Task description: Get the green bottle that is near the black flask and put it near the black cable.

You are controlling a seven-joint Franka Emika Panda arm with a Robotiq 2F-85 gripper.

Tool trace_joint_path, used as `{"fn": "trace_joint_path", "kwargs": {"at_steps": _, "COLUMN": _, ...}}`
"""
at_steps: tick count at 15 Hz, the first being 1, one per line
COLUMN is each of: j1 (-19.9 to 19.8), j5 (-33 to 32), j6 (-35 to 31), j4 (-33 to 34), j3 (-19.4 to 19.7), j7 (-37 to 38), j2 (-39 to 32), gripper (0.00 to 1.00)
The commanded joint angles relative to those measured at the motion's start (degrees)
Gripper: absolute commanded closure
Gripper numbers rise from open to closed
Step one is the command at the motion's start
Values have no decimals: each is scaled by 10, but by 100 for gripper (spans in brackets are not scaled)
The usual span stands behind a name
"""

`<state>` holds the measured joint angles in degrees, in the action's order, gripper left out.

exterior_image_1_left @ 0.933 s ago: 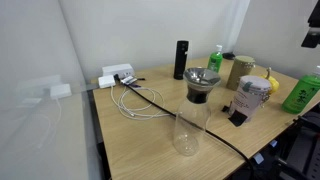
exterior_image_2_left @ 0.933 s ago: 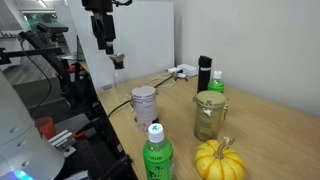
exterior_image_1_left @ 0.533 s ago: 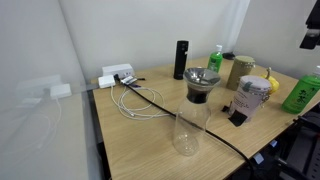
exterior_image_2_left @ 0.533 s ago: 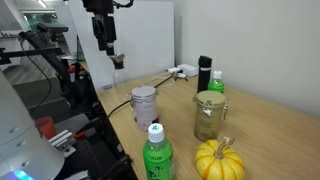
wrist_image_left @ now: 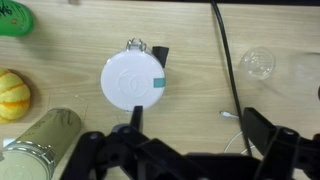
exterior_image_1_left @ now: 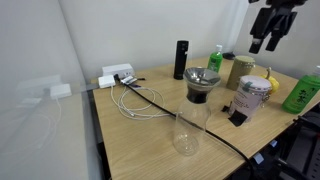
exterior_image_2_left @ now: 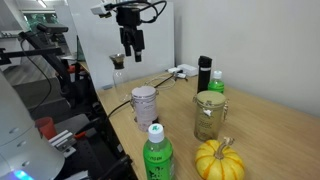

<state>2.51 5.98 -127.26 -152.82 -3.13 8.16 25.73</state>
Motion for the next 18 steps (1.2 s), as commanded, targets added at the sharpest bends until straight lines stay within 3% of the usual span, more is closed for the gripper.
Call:
{"fn": "trace_joint_path", "kwargs": {"at_steps": 1, "j1": -15, "j5": -15, "j6": -31, "j4": 70, "j3": 8, "j7": -7, "j2": -107, "gripper": 0}}
{"fn": "trace_joint_path", "kwargs": {"at_steps": 3, "j1": -23, "j5": -16, "j6": -41, "j4": 105, "j3": 21, "j7": -10, "j2": -148, "gripper": 0}}
{"fn": "trace_joint_path", "kwargs": {"at_steps": 4, "j1": -16, "j5": -12, "j6": -42, "j4": 76, "j3": 16, "j7": -1, "j2": -116, "gripper": 0}}
{"fn": "trace_joint_path", "kwargs": {"at_steps": 13, "j1": -17, "j5": -15, "j6": -51, "j4": 82, "j3": 14, "j7": 11, "j2": -127, "gripper": 0}}
{"fn": "trace_joint_path", "kwargs": {"at_steps": 18, "j1": -46, "j5": -52, "j6": -201, "j4": 86, "j3": 17, "j7": 87, "j2": -161, "gripper": 0}}
